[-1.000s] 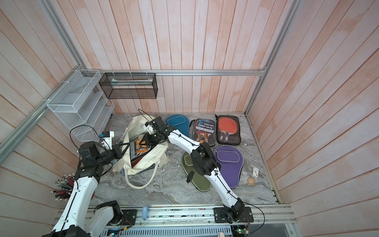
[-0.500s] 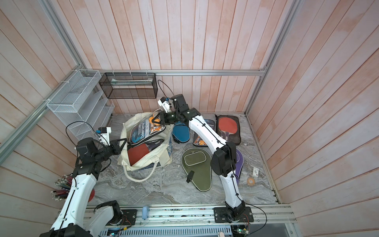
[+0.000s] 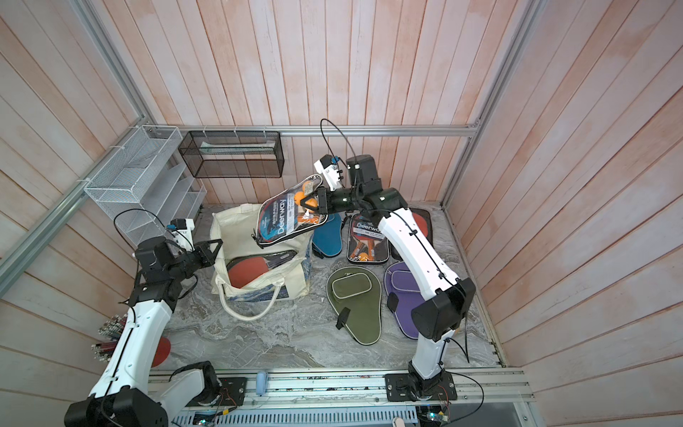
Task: Remove the ping pong set from the canvas bag
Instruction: Move the canvas bag to the center of the board.
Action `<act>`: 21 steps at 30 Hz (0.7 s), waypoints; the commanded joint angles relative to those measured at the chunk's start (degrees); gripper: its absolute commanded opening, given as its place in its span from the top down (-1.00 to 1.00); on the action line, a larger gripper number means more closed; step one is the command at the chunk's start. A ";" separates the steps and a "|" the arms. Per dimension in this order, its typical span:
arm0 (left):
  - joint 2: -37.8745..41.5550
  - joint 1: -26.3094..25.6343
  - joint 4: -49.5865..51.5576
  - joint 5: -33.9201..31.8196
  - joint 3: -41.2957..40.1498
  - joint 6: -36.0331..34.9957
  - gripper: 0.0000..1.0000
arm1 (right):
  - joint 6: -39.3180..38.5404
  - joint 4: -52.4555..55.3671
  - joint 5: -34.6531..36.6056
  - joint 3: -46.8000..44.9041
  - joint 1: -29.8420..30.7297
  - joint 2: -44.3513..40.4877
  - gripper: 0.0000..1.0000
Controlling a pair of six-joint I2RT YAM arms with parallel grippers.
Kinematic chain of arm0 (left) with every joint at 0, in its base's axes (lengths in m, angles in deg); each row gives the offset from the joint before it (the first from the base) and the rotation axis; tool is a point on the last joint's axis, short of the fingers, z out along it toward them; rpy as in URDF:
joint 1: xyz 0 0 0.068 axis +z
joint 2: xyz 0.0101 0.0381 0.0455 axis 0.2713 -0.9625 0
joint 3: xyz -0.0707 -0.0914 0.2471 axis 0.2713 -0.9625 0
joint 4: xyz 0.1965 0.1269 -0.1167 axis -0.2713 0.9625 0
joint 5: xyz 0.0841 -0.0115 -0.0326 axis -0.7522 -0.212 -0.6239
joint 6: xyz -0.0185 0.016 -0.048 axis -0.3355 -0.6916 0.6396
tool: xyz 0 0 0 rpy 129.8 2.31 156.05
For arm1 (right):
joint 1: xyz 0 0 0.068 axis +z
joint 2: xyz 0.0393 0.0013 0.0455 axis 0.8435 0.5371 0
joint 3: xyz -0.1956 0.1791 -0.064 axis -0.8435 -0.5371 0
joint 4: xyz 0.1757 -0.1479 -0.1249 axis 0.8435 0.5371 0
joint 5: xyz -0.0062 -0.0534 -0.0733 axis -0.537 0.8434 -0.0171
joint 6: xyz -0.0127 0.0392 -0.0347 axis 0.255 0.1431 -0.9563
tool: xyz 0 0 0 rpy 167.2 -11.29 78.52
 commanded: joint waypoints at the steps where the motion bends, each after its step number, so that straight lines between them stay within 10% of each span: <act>1: -0.30 -0.23 -4.13 -3.02 4.16 0.18 1.00 | -2.42 -4.23 0.14 -3.29 -2.58 -7.43 1.00; 21: 1.98 9.79 0.97 -25.16 14.47 -4.70 1.00 | -3.71 -9.70 2.68 -32.52 -13.96 -26.15 1.00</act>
